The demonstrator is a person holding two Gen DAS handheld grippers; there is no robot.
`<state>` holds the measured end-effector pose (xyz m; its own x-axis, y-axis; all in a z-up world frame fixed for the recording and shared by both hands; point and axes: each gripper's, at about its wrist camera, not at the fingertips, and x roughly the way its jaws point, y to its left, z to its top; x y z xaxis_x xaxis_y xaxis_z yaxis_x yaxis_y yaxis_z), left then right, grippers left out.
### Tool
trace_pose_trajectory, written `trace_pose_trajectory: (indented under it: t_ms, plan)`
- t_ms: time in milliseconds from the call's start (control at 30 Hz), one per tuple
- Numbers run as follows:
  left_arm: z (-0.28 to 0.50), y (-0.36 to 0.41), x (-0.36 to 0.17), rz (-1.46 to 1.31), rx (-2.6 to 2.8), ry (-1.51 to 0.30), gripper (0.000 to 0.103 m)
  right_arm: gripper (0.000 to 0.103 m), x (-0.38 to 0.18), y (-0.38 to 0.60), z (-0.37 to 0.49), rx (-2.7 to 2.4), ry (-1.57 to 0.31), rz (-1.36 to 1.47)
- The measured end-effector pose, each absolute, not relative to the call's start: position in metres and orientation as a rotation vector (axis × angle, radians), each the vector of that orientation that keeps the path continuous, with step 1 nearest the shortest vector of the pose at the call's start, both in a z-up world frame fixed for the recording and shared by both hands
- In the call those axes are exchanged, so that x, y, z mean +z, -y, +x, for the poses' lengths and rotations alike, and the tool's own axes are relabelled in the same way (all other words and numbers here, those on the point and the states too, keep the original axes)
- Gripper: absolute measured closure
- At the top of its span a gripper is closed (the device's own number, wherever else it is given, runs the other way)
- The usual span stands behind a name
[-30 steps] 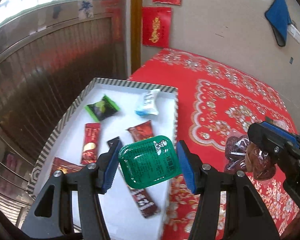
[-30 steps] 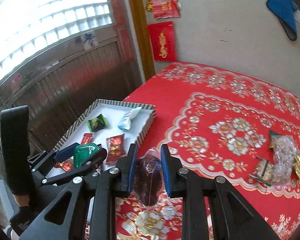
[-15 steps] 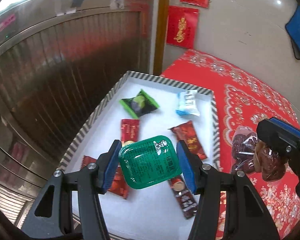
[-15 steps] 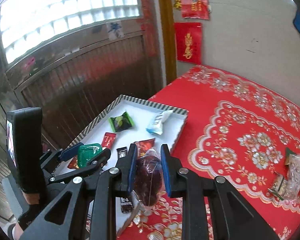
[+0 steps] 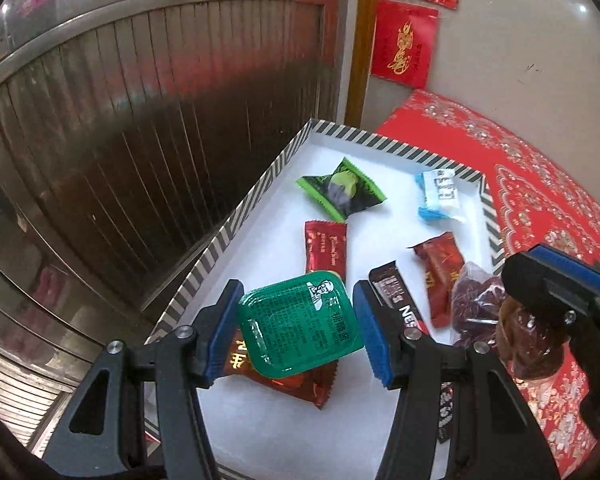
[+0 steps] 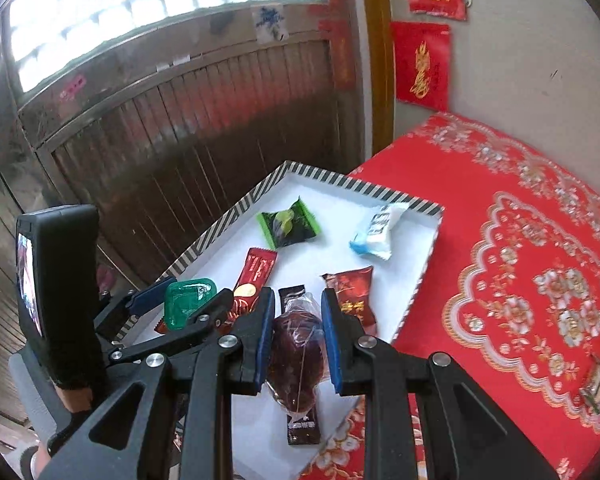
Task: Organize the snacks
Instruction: 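Lower both held snacks over the tray and open both grippers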
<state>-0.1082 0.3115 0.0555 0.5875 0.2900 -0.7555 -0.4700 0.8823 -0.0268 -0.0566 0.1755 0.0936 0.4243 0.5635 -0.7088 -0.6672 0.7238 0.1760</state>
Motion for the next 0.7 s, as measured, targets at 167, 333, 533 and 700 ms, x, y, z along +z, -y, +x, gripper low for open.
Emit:
trace_pose_trajectory:
  t_ms: [167, 333, 533, 700]
  plan:
    - [-0.105, -0.309, 0.047, -0.223, 0.449, -0.850, 0.045, 0.080, 0.078, -0.177, -0.049, 0.799, -0.876, -0.092]
    - [-0.102, -0.306, 0.041, -0.210, 0.461, -0.855, 0.045, 0.080, 0.064, -0.173, -0.043, 0.804, -0.908, -0.053]
    - [-0.098, -0.303, 0.037, -0.207, 0.451, -0.866, 0.044, 0.078, 0.057, -0.162, -0.031, 0.803, -0.932, 0.025]
    - [-0.098, -0.304, 0.034, -0.222, 0.450, -0.862, 0.018, 0.063, 0.052, -0.150, -0.023, 0.801, -0.950, 0.108]
